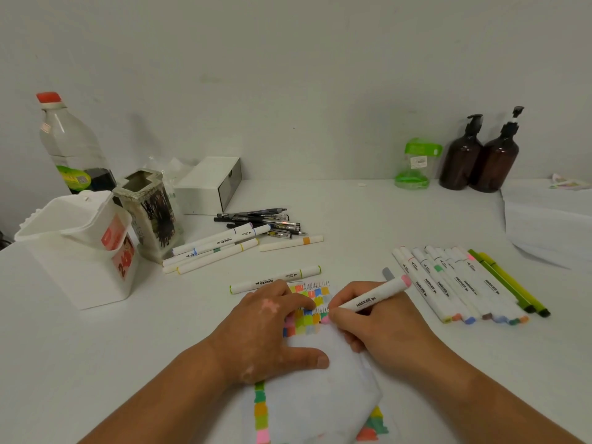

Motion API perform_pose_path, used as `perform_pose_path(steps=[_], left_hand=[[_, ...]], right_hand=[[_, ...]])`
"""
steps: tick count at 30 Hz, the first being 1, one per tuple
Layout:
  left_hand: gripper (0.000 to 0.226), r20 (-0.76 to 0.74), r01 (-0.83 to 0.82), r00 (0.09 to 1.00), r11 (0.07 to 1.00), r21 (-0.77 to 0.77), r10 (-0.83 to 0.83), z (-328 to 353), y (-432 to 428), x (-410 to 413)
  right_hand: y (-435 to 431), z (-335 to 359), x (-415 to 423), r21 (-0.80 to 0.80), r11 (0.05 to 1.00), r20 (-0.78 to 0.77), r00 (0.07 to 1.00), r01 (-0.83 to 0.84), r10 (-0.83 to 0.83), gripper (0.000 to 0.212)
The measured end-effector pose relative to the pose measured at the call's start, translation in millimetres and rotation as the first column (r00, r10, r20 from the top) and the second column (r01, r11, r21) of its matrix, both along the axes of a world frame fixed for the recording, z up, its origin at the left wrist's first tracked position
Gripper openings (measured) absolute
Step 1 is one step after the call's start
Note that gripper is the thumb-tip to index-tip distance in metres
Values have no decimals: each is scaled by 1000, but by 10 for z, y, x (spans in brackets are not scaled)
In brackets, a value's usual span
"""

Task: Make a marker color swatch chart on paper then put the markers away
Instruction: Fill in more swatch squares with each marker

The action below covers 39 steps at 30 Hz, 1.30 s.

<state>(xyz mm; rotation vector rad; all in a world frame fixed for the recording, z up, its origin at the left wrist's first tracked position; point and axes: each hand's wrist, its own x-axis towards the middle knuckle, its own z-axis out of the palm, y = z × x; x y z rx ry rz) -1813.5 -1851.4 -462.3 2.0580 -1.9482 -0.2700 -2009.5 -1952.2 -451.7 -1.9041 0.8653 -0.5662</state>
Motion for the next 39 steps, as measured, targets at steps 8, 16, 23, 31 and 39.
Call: perform_pose_path(steps=[8, 16, 23, 31, 39], left_hand=[[96, 5, 3, 1000, 1000, 4, -4, 7, 8, 0], [96, -15, -6, 1000, 1000, 20, 6, 33, 16, -11], [96, -10, -9, 1000, 1000, 22, 10, 30, 13, -11], [54, -265, -73, 963, 996, -42, 59, 143, 62, -6], [48, -621, -308, 764, 945, -112, 176, 240, 67, 124]], right_hand=[[3, -1, 2, 8, 1000, 1, 1000, 0, 0, 9], [4, 17, 4, 0, 1000, 2, 1000, 15, -15, 9], [-9, 5, -3, -13, 1000, -3, 1000, 19, -19, 6], [-35, 77, -21, 213, 971, 305, 937, 105, -169, 3], [-90, 161, -77, 280, 955, 428, 879, 93, -211, 15]])
